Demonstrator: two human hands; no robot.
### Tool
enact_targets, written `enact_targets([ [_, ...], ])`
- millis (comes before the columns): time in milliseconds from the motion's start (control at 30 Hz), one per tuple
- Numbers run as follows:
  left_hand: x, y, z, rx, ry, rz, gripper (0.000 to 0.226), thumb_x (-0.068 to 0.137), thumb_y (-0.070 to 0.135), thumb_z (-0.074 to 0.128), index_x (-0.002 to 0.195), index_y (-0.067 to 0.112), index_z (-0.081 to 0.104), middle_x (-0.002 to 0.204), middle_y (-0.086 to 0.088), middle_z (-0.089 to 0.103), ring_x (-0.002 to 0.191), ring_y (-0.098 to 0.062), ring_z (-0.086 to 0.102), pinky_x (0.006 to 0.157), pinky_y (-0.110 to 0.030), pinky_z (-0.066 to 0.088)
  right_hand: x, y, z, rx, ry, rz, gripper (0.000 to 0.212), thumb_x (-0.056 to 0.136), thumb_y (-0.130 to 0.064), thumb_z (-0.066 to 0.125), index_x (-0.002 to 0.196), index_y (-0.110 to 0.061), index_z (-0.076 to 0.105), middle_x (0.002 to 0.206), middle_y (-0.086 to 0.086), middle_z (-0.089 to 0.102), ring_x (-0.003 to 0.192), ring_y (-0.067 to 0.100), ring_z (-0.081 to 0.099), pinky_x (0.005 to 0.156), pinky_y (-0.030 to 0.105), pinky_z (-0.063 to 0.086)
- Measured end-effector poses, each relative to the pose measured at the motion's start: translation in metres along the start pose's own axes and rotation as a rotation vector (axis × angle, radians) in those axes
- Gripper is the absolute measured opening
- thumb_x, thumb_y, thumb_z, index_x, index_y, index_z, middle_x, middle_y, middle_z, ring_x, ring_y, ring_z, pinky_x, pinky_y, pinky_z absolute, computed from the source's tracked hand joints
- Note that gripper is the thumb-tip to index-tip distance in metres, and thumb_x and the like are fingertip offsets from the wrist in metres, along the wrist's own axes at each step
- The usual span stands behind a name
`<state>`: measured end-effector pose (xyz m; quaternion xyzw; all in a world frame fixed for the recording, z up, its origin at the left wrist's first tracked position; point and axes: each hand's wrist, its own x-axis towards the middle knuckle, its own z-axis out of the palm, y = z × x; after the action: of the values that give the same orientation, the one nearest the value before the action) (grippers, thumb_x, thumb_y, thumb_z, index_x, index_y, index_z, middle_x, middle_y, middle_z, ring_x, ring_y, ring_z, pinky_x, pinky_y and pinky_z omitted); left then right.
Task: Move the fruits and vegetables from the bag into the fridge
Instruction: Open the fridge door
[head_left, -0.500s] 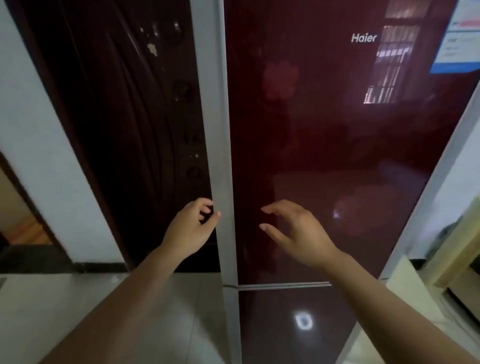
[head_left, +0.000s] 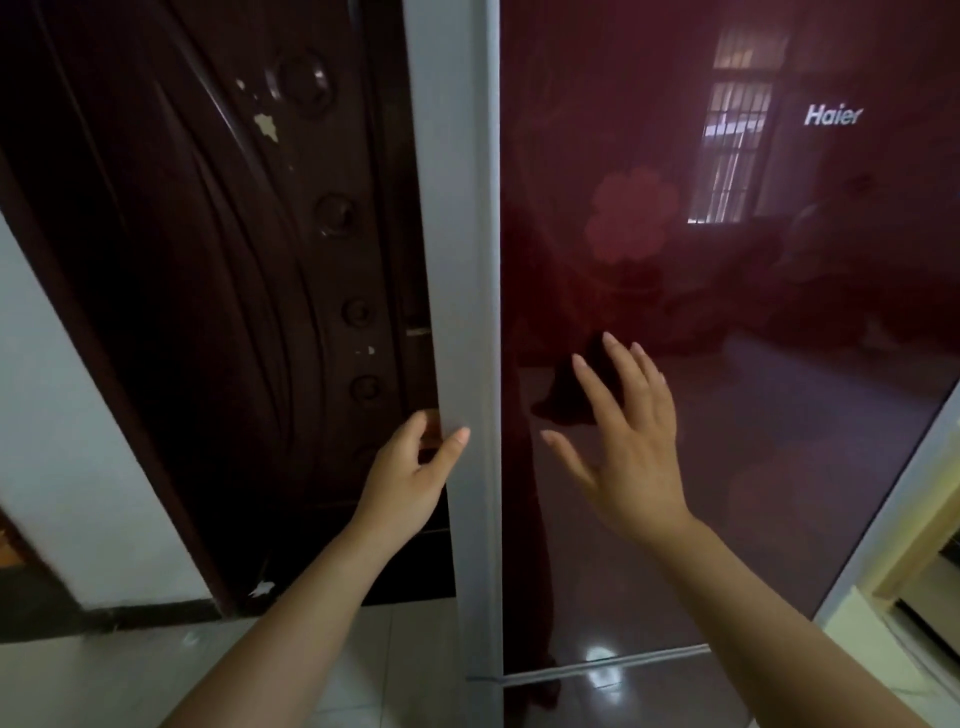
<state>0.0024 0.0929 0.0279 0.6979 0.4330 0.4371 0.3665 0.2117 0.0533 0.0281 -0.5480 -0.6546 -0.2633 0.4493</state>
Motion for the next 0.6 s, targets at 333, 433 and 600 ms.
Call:
enact_targets([
  [333, -0.004, -0.023, 0.016, -0.106, 0.061, -0.091, 0.037, 0.076, 0.058, 0.051, 0.098, 0.029, 0.057, 0.098, 0.008, 0.066, 0.090, -0.005, 0.063, 0.084, -0.031, 0.052, -0.009, 0.008, 0.030, -0.124, 0.030, -0.004, 0.066, 0.088, -0.057, 0.047, 0.144, -0.031, 0.024, 0.158, -0.004, 0.000, 0.145, 0.027, 0.001, 0.116, 0.047, 0.000],
  [433, -0.008, -0.024, 0.022, -0.180, 0.112, -0.150, 0.044, 0.074, 0.060, 0.054, 0.101, 0.026, 0.059, 0.100, 0.005, 0.067, 0.094, -0.009, 0.064, 0.090, -0.038, 0.052, -0.009, 0.009, 0.030, -0.114, 0.034, 0.009, 0.066, 0.087, -0.056, 0.049, 0.143, -0.031, 0.027, 0.155, 0.004, 0.011, 0.145, 0.025, 0.002, 0.116, 0.045, 0.001],
  [600, -0.014, -0.013, 0.027, -0.220, 0.154, -0.209, 0.051, 0.074, 0.057, 0.055, 0.109, 0.020, 0.060, 0.106, 0.006, 0.067, 0.100, -0.008, 0.063, 0.096, -0.036, 0.049, -0.018, 0.013, 0.027, -0.096, 0.008, 0.010, 0.064, 0.087, -0.054, 0.049, 0.142, -0.029, 0.029, 0.155, 0.005, 0.013, 0.145, 0.024, 0.004, 0.117, 0.042, 0.004],
])
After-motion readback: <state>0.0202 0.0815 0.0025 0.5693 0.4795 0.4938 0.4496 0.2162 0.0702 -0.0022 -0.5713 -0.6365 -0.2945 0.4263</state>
